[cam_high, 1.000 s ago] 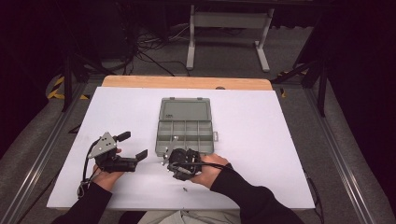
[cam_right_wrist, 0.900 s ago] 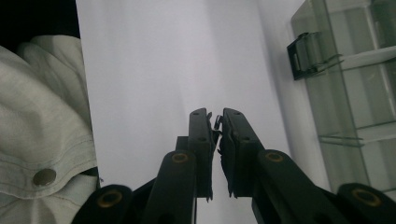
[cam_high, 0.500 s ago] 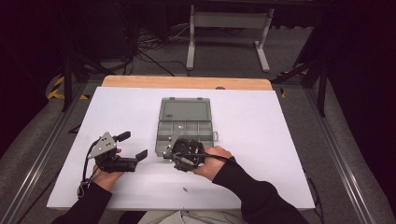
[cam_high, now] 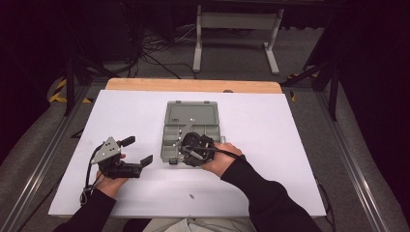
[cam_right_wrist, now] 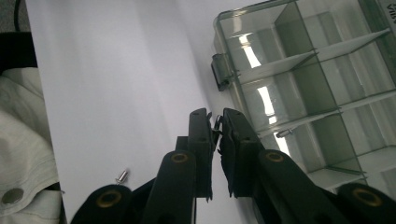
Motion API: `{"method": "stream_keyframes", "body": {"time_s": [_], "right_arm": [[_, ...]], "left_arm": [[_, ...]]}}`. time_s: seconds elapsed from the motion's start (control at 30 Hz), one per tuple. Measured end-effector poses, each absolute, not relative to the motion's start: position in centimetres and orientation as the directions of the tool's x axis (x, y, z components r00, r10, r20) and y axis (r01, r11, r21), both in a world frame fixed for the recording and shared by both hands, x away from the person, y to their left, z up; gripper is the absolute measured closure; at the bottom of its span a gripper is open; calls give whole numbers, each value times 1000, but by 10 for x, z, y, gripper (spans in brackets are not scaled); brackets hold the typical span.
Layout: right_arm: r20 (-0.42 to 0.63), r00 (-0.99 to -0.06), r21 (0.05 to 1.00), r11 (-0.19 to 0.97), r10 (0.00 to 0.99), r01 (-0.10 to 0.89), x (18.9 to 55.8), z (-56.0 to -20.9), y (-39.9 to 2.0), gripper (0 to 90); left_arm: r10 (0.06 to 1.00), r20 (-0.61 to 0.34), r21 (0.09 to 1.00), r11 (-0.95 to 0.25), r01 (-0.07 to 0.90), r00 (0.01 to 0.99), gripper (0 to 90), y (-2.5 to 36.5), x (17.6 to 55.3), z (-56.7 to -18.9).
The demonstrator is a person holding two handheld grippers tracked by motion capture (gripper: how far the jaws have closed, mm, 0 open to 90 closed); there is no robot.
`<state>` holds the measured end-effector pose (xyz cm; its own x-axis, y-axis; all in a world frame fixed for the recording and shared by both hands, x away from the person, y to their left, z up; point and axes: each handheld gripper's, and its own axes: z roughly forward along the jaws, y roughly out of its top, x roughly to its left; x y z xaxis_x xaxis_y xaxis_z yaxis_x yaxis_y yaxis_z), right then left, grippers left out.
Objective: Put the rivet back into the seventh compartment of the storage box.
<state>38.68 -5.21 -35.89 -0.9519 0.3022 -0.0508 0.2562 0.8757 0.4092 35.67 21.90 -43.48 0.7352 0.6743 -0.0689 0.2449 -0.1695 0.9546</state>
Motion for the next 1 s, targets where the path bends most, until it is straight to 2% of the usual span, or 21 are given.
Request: {"method": "stream_keyframes", "body": {"time_s": [0.47, 0.8, 1.0], "right_arm": [[-25, -930, 450, 835, 367, 317, 413, -361, -64, 824], [-75, -903, 451, 822, 424, 348, 424, -364, -70, 824], [-66, -886, 442, 810, 458, 386, 434, -374, -75, 824]], "left_arm": [[673, -69, 955, -168, 244, 736, 30, 219, 357, -435], [673, -74, 955, -165, 247, 736, 30, 219, 357, -435], [674, -71, 955, -167, 245, 735, 30, 220, 357, -434]]}}
